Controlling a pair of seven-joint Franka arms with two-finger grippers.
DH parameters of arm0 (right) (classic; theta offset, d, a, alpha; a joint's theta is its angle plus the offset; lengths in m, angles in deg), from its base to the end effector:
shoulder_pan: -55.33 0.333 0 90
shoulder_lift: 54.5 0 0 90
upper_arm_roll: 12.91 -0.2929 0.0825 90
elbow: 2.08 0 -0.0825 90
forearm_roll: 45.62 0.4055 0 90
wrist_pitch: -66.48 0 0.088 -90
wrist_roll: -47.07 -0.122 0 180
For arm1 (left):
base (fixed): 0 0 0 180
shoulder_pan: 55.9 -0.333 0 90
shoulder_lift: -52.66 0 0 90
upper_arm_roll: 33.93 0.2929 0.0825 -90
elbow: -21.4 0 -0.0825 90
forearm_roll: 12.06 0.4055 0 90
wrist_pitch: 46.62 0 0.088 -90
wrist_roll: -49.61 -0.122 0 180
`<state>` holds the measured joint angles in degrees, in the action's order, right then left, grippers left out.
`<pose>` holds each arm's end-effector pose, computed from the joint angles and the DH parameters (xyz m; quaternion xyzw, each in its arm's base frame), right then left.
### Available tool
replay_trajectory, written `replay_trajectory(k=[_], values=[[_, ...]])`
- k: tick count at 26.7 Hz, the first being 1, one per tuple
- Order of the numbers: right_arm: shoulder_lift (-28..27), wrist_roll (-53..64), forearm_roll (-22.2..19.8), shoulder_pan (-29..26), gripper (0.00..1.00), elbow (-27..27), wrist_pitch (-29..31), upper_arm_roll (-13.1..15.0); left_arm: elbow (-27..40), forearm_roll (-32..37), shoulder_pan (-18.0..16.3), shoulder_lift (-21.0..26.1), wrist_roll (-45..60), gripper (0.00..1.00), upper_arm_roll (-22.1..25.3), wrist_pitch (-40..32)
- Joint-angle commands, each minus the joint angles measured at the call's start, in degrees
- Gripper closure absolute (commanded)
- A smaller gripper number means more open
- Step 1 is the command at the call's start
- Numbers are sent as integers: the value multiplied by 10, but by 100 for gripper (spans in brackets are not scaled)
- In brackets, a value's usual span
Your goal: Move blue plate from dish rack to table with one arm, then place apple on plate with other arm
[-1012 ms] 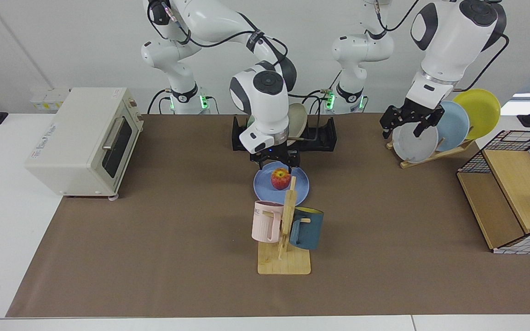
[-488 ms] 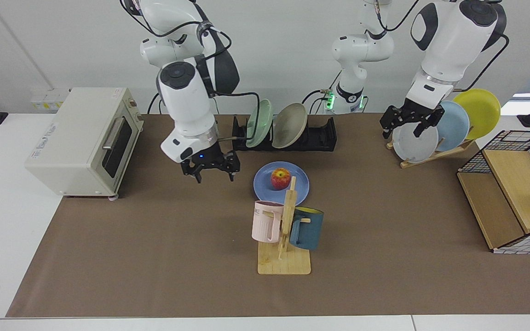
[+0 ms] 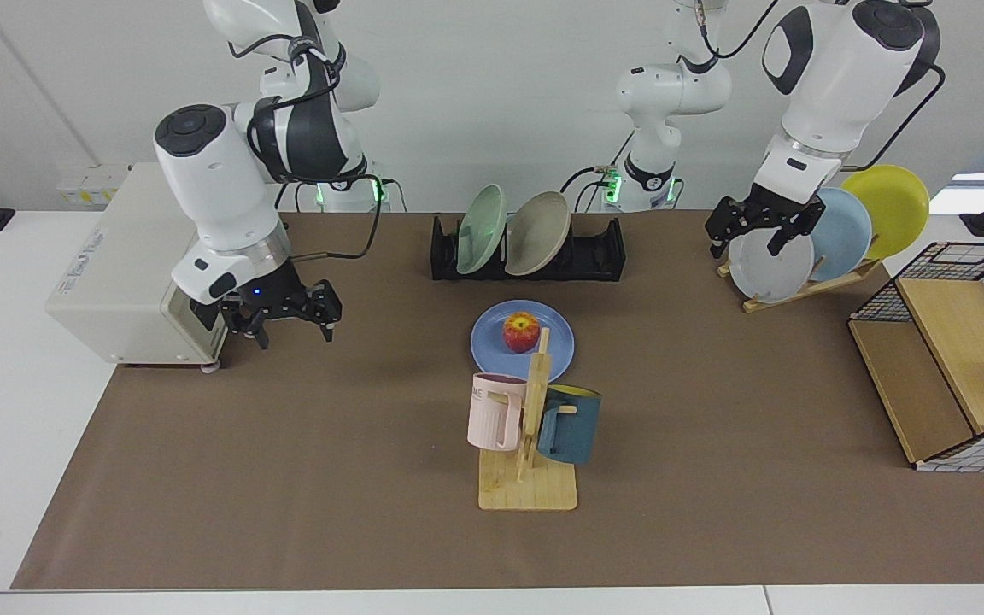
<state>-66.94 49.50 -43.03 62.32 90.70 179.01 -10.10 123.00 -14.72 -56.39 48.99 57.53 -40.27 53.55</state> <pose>0.6572 0.0538 0.4648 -0.9965 -0.0511 -0.0636 0.0171 0.5658 -0.0642 0.5377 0.9994 0.0218 0.0169 0.0216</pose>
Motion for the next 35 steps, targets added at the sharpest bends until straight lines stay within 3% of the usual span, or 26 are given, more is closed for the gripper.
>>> replay_trajectory(k=[1, 14, 20, 35], values=[[32, 27, -9, -20, 0, 18, -18, -9, 2, -7, 3, 1, -5, 0, 4, 8], [82, 0, -16, -21, 0, -17, -144, 4, 5, -7, 3, 1, -5, 0, 4, 10], [139, 11, -21, -39, 0, 56, -105, -1, 5, -6, 3, 1, -5, 0, 4, 10], [131, 6, -22, -42, 0, 50, -93, 0, 5, -7, 4, 1, -5, 0, 4, 10]])
